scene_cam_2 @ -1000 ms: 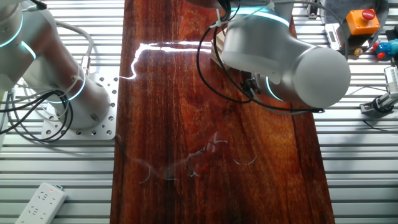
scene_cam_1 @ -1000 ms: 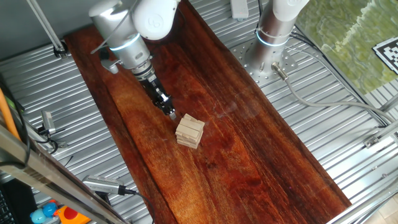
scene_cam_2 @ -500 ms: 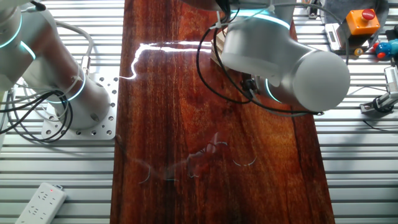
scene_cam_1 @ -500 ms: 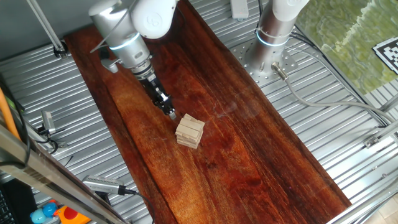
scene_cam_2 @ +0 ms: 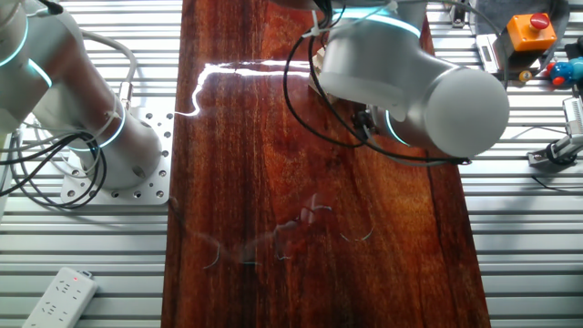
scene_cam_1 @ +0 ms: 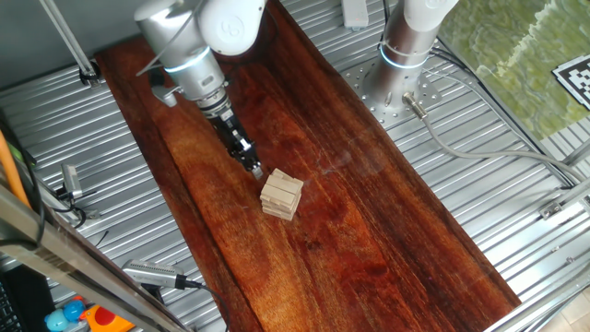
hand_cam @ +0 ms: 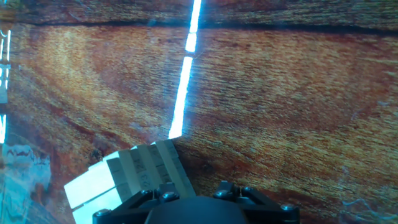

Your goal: Play Jenga

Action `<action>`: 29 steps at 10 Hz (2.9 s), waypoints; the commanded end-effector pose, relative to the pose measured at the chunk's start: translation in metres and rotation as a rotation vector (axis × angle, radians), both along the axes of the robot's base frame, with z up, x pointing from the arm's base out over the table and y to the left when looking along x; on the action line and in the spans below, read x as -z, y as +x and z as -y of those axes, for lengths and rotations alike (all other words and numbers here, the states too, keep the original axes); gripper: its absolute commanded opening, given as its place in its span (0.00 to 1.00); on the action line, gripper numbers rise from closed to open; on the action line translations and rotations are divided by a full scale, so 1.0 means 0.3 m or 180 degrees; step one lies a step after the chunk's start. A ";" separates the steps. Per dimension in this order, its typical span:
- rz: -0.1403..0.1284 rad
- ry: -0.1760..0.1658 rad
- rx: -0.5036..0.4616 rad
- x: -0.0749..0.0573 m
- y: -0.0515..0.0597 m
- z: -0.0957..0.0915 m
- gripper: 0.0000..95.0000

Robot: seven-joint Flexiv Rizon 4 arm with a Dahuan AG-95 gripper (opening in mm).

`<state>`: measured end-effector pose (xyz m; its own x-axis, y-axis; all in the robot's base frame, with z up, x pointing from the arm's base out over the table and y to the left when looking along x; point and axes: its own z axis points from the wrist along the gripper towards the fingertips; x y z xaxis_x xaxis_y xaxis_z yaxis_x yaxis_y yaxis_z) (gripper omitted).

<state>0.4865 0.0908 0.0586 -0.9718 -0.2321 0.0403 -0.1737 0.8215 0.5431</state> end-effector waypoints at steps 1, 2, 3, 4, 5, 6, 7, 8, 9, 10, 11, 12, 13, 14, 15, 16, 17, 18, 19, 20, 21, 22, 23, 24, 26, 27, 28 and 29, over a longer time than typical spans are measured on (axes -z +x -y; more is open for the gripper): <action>-0.0004 -0.0003 -0.0002 0.002 0.002 -0.001 0.40; -0.0005 -0.0005 0.0000 0.003 0.003 -0.003 0.40; -0.0004 -0.0005 0.0004 0.004 0.003 -0.007 0.40; -0.0005 -0.0005 0.0007 0.005 0.003 -0.010 0.40; -0.0005 -0.0007 0.0015 0.007 0.003 -0.014 0.40; -0.0006 -0.0013 0.0022 0.009 0.003 -0.020 0.40; -0.0005 -0.0015 0.0026 0.010 0.003 -0.024 0.40; -0.0005 -0.0017 0.0028 0.012 0.002 -0.028 0.40; -0.0002 -0.0020 0.0031 0.014 -0.001 -0.031 0.40; 0.0000 -0.0021 0.0029 0.015 -0.003 -0.033 0.40; 0.0001 -0.0022 0.0029 0.017 -0.005 -0.033 0.40; 0.0000 -0.0023 0.0029 0.017 -0.005 -0.033 0.40; 0.0001 -0.0024 0.0026 0.017 -0.005 -0.033 0.40; 0.0001 -0.0022 0.0029 0.017 -0.007 -0.033 0.40; 0.0001 -0.0021 0.0032 0.018 -0.007 -0.032 0.40; 0.0002 -0.0020 0.0034 0.018 -0.009 -0.031 0.40; 0.0004 -0.0018 0.0032 0.019 -0.012 -0.029 0.40; 0.0007 -0.0016 0.0033 0.020 -0.017 -0.027 0.40; 0.0011 -0.0011 0.0031 0.022 -0.023 -0.023 0.40; 0.0010 -0.0010 0.0034 0.023 -0.028 -0.020 0.40; 0.0016 -0.0009 0.0031 0.025 -0.035 -0.015 0.40; 0.0019 -0.0006 0.0033 0.026 -0.042 -0.012 0.40; 0.0021 -0.0006 0.0035 0.028 -0.051 -0.007 0.40; 0.0023 -0.0007 0.0036 0.030 -0.061 -0.002 0.40; 0.0029 -0.0008 0.0029 0.032 -0.070 0.003 0.40; 0.0029 -0.0007 0.0029 0.032 -0.071 0.004 0.40; 0.0033 -0.0007 0.0028 0.032 -0.071 0.004 0.40; 0.0028 -0.0009 0.0037 0.032 -0.071 0.004 0.40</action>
